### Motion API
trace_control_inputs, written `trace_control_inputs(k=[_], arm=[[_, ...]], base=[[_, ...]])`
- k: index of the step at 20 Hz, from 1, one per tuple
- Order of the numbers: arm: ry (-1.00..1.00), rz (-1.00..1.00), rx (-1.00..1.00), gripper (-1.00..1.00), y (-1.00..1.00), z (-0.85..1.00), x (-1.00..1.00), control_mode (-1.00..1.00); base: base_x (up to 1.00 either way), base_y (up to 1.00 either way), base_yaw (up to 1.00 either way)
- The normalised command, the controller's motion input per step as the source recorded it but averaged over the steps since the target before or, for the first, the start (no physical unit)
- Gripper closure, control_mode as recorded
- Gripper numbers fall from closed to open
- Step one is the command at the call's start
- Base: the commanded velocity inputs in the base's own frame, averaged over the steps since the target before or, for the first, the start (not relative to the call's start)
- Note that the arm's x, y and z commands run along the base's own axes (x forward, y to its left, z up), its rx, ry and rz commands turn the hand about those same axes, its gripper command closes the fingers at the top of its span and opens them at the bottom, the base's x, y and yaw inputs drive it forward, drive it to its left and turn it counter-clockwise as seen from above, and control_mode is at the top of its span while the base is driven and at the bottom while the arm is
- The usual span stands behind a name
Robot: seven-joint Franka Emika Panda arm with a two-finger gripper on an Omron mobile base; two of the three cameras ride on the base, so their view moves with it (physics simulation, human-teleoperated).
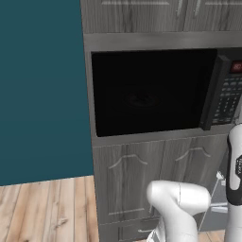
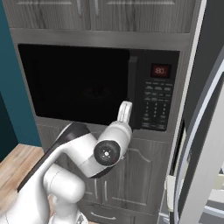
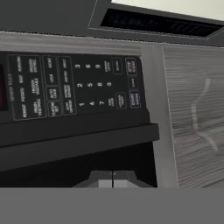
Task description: Transport the steak from the fridge to the microwave and turn on the microwave.
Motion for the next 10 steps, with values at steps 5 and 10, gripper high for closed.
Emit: trace_control_inputs(k=[5,10], arm=[[0.00,0.00,0.00,1.00,-0.13,-0.24,0.00,-1.00],[-0.01,0.00,0.01,1.00,0.00,-0.16,0.00,-1.00]], base=[[0.00,0.00,0.00],[0.00,0.00,0.00]])
